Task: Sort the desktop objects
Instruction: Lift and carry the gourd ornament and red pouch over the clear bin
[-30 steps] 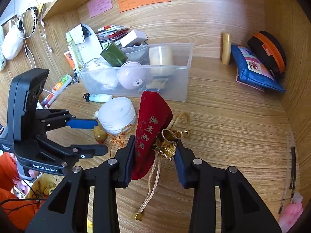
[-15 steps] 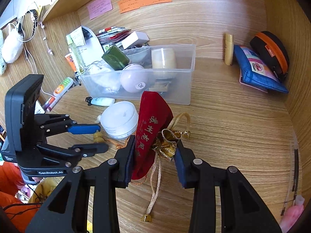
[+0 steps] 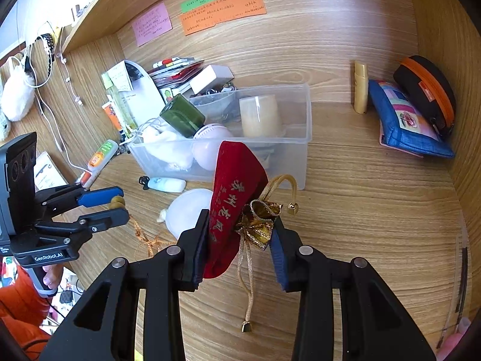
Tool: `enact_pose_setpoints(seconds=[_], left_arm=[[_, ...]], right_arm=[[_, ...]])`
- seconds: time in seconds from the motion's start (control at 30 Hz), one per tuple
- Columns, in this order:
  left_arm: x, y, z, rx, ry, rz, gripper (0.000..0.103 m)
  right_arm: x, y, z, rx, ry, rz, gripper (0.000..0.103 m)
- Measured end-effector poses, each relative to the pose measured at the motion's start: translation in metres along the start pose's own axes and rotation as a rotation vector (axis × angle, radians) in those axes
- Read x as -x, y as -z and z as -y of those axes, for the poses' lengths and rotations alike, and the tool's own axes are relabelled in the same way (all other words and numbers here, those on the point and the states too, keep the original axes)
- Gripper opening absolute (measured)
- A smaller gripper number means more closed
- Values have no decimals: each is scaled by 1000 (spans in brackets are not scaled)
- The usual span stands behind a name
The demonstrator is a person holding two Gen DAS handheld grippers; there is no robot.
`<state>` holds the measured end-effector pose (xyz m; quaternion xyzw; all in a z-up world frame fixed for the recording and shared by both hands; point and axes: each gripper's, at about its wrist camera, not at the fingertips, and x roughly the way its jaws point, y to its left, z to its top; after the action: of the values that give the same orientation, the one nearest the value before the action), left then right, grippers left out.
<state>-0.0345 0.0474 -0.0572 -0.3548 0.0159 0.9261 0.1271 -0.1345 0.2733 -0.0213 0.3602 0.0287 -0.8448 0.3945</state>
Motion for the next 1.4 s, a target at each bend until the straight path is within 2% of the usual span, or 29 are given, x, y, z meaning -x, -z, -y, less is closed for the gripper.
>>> enact_pose_setpoints(seconds=[0.5, 0.7, 1.2, 1.4], left_arm=[[36, -25, -46, 87, -68, 136, 42], [45, -44, -56, 82, -103, 201, 42], [31, -89, -70, 93, -91, 245, 42], [9, -97, -82, 124, -121, 231, 42]], right_arm=[[4, -36, -6, 0, -6, 71, 34], [6, -50, -4, -15, -1, 108, 35], [-4, -96, 1, -17, 12, 161, 36], [-27, -103, 9, -43, 28, 148, 36]])
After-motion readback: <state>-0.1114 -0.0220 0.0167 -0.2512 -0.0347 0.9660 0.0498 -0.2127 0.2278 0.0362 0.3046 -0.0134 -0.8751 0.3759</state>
